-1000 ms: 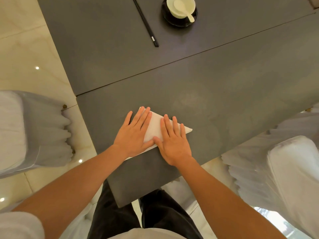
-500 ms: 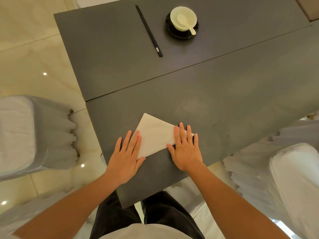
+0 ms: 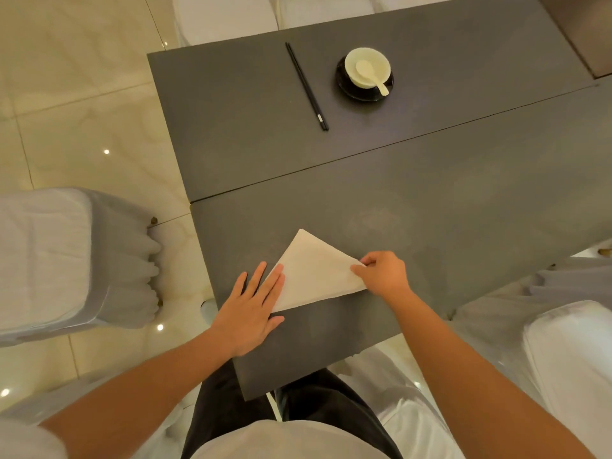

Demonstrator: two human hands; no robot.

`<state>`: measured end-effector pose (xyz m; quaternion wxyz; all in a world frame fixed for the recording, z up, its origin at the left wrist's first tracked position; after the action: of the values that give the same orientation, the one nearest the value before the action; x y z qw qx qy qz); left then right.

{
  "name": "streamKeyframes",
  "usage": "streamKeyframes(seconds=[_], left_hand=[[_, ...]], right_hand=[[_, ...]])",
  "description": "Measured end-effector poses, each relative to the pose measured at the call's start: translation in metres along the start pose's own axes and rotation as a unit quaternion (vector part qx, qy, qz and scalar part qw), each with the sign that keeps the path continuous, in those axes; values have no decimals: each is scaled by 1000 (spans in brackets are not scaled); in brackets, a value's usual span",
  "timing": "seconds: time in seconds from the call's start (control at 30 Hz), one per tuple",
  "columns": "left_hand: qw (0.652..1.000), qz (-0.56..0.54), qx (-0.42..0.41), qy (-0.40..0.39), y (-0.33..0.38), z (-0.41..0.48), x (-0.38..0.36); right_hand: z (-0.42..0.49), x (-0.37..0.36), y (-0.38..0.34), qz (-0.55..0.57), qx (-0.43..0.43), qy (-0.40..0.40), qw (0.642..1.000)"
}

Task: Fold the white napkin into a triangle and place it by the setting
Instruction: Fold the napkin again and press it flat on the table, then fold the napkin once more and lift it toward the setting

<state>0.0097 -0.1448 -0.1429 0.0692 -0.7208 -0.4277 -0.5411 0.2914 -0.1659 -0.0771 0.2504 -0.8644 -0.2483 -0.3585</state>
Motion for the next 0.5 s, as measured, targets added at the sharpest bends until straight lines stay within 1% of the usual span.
streamKeyframes(seconds=[0.1,0.17,0.23,0.27,0.3,0.33,0.37,0.4,0.43,0.47,0.5], left_hand=[[999,-2,-35,3,9,7,5],[999,-2,-39,19,14,14,9],[998,-10,-43,52,18,17,14],[995,-32,-49,81,19,17,16],[988,-80,-52,119,20,16,18],[974,-156,-36,159,21,15,21],[951,-253,8,180,22,16,25],[911,-365,74,176,23,18,30],[849,-484,147,152,24,21,35],[771,-589,208,123,26,24,39],[698,-662,255,97,27,27,44]], right_hand=[[-17,23,-17,59,44,86,994],[-34,23,-32,52,102,133,985],[-52,9,-45,15,168,150,974],[-60,-2,-48,-10,197,148,969],[-67,-13,-49,-38,220,142,964],[-73,-25,-50,-65,238,135,960],[-78,-35,-49,-86,251,123,956],[-84,-44,-48,-94,256,108,956],[-88,-53,-48,-88,256,90,959],[-92,-60,-49,-71,254,74,962],[-95,-66,-50,-55,248,58,965]])
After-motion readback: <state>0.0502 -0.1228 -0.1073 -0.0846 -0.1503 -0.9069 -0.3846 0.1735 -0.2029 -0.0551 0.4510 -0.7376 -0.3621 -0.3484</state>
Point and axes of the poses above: each hand's wrist, its own z-axis towards the middle knuckle, its own x-axis out of the back of the hand, y = z × x, the point moved 1 cm from there along z, towards the middle knuckle, and after that the axes turned 13 degrees about -z, right-handed, at the moved point
